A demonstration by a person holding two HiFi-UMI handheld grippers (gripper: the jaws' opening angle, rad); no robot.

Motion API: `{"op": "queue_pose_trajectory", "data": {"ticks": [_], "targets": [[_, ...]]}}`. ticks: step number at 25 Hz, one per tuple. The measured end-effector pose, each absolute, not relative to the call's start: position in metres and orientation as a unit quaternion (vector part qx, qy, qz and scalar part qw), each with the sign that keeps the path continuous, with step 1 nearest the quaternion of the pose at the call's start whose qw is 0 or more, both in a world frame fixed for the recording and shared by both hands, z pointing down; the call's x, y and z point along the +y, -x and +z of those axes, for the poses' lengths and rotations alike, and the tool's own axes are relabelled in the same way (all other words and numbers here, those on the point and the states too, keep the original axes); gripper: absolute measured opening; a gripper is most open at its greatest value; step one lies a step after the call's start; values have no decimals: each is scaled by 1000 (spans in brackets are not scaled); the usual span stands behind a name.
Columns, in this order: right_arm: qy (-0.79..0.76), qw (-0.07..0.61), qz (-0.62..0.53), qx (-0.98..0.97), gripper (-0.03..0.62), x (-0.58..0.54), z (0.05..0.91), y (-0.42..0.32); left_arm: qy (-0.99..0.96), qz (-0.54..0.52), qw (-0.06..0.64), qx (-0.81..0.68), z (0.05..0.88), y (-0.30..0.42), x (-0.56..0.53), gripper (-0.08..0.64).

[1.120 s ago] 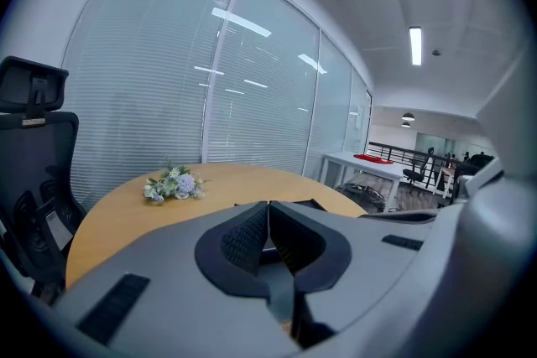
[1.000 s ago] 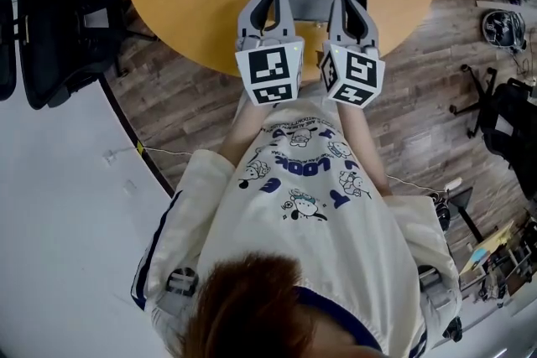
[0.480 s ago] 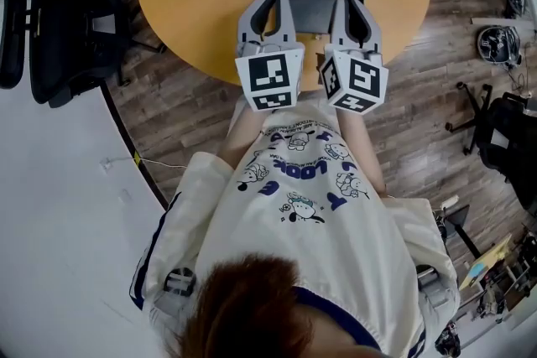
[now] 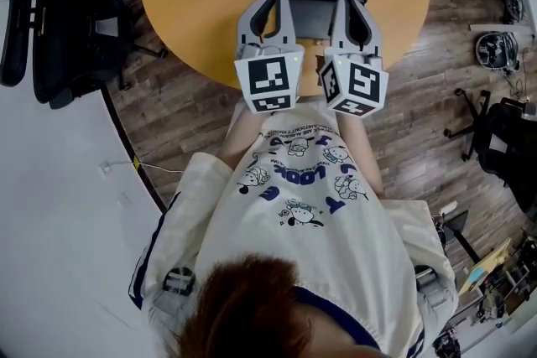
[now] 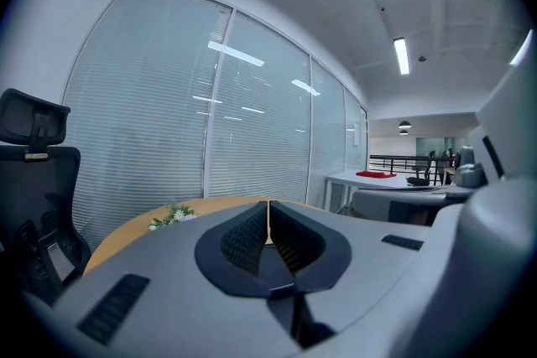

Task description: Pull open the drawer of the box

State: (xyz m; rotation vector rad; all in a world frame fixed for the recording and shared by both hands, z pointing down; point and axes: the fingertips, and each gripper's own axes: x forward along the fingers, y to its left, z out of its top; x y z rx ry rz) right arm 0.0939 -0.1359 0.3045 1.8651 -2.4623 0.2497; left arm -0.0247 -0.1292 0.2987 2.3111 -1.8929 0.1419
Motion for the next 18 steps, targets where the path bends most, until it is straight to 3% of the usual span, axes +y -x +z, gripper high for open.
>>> {"op": "queue_pose_trajectory", "data": {"ticks": [18], "targets": [[-602, 23, 77, -794, 41, -136, 303, -87, -777, 40, 72, -624, 293, 25, -129, 21]]}}
